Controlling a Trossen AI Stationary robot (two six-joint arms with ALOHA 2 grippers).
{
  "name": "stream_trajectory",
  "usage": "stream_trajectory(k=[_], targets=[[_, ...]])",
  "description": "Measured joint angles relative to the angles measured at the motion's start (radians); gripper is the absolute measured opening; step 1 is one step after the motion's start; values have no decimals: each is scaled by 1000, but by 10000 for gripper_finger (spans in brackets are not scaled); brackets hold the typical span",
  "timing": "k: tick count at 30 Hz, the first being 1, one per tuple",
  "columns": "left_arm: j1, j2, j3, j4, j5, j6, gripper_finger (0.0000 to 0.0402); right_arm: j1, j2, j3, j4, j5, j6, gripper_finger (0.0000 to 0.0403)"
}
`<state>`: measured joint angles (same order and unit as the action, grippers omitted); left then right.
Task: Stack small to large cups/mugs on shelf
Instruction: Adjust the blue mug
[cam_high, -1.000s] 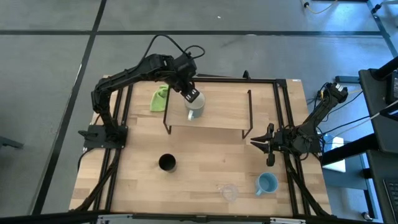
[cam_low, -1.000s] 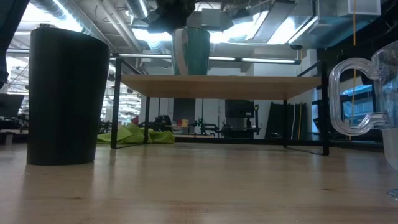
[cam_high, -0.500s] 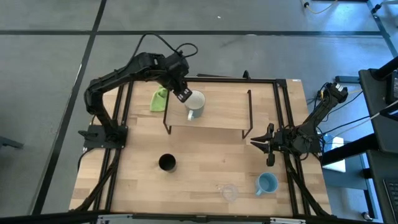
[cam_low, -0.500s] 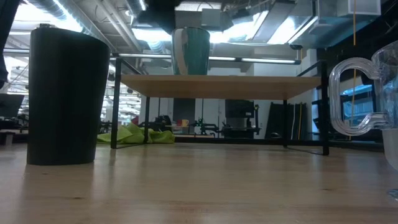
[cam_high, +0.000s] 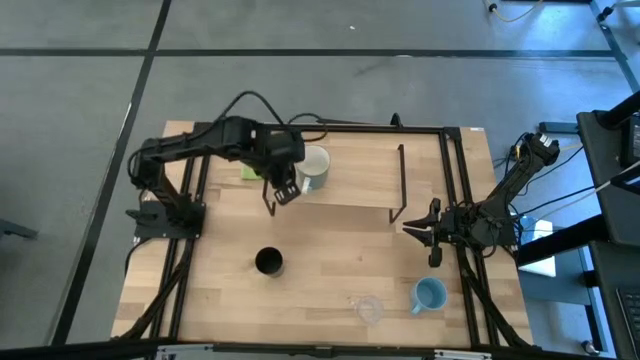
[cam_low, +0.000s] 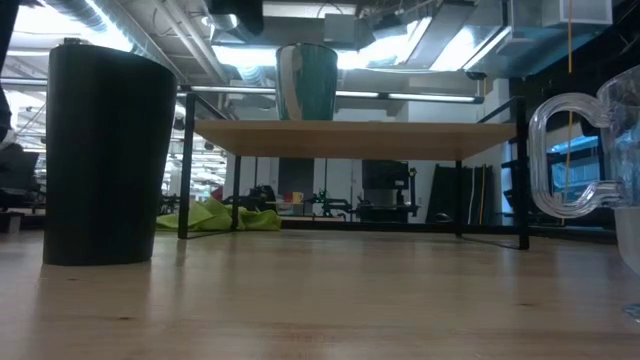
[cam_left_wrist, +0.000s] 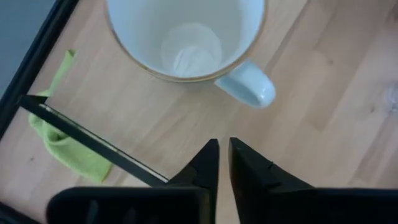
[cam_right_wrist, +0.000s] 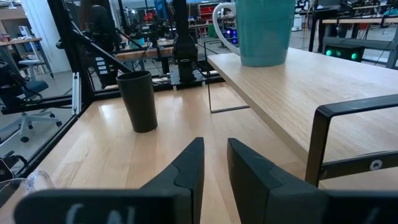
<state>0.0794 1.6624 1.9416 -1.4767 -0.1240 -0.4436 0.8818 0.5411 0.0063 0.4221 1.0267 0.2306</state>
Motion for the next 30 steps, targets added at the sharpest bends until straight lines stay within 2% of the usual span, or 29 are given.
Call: stream_trajectory(k=[3,12,19,30], targets=[[-33,1,-31,38,-41,5,5,0,0,0,0,0,-1,72],[-58,1,-142,131,-98,-19,1,0,0,0,0,0,-1,72],[-56,1,-183,241,-84,-26,1,0,0,0,0,0,-1,72],[-53,4,-183,284,-49,-27,0,0,0,0,0,0,0,72]])
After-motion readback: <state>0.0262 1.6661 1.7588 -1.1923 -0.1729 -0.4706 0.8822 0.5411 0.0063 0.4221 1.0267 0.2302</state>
